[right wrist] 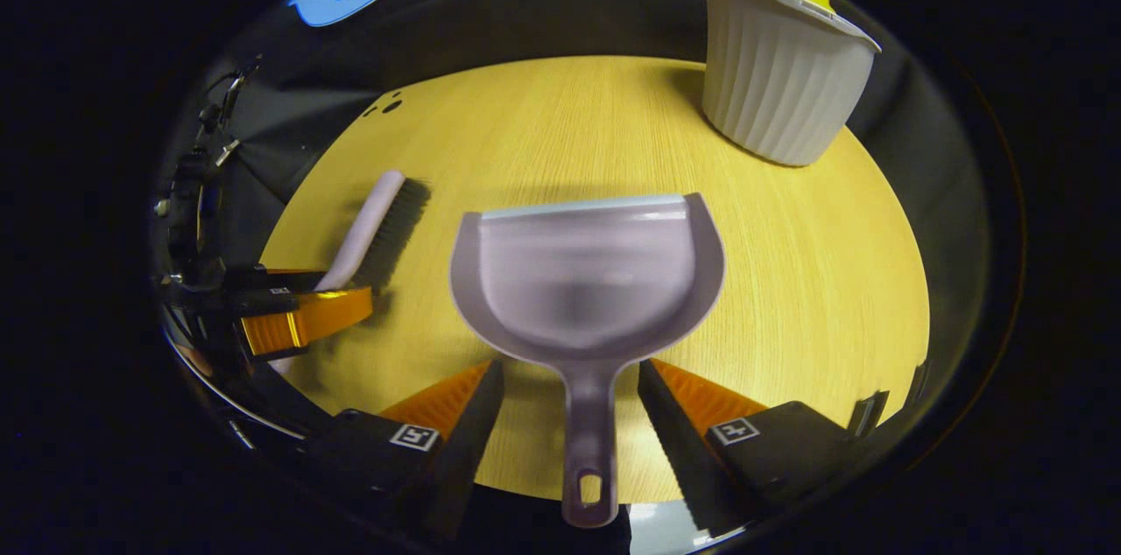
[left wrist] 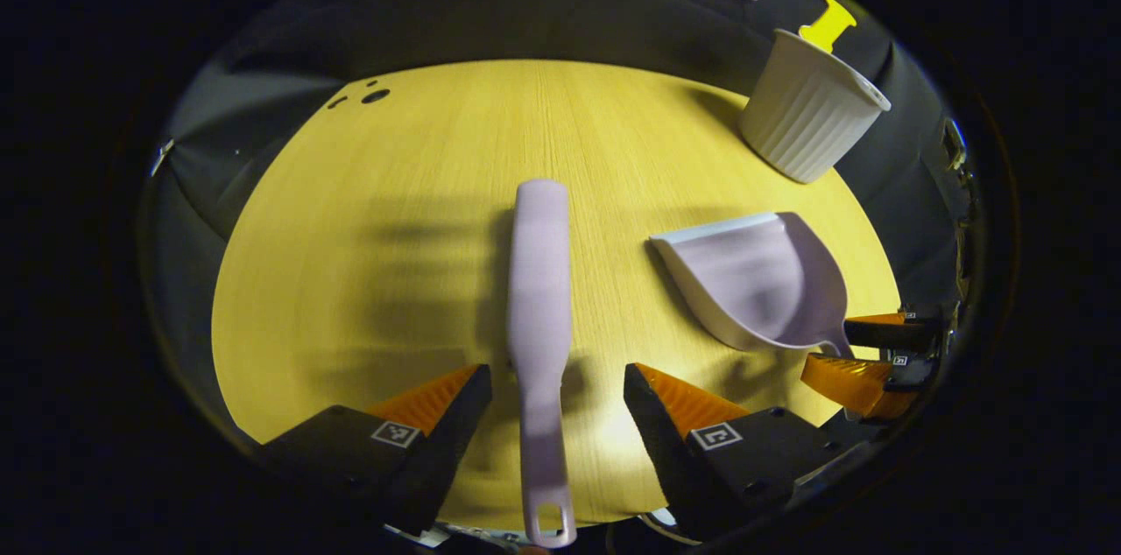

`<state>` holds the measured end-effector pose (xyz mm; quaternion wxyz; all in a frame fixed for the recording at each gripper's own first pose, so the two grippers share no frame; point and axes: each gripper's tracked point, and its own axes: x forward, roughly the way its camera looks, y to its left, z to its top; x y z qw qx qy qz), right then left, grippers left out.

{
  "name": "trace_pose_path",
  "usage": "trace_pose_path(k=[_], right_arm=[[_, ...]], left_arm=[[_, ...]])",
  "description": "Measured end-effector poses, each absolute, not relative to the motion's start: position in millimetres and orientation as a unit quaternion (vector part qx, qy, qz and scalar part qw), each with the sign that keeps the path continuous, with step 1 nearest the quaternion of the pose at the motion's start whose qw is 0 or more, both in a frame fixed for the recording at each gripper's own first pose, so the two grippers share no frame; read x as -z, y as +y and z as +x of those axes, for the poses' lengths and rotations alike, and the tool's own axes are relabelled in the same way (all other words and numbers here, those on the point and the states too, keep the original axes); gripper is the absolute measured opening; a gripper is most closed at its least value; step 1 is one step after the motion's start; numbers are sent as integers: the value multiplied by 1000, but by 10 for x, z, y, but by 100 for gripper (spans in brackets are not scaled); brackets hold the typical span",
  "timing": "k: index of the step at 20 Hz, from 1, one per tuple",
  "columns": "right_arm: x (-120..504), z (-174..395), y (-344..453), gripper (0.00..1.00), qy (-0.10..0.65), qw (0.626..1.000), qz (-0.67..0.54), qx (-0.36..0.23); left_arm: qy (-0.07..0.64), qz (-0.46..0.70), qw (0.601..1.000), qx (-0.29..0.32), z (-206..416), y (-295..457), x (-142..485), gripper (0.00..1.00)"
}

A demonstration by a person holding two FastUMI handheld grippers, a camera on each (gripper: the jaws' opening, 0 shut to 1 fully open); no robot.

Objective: Pick up the small broom and dustpan from the desktop, sweep the trash into the dustpan with the broom, and then empty the trash into the garbage bin.

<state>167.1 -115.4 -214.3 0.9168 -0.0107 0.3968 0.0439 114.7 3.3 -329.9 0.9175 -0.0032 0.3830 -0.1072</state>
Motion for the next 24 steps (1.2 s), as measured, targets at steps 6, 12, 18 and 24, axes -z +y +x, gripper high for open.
trace_pose_path(k=[6, 12, 18, 24], right_arm=[[1150, 1620, -1058, 99, 265, 963, -28, -45], [140, 1420, -841, 99, 93, 993, -37, -66], [-486, 995, -862, 99, -38, 998, -33, -40], [-381, 718, -913, 99, -37, 998, -41, -15]], left_arm=[[250, -22, 961, 118, 825, 23, 2311, 96], [70, -3, 995, 78, 364, 257, 1230, 96], [-44, -9, 998, 44, -197, 390, 744, 96], [-57, -6, 996, 67, -365, 262, 771, 96]])
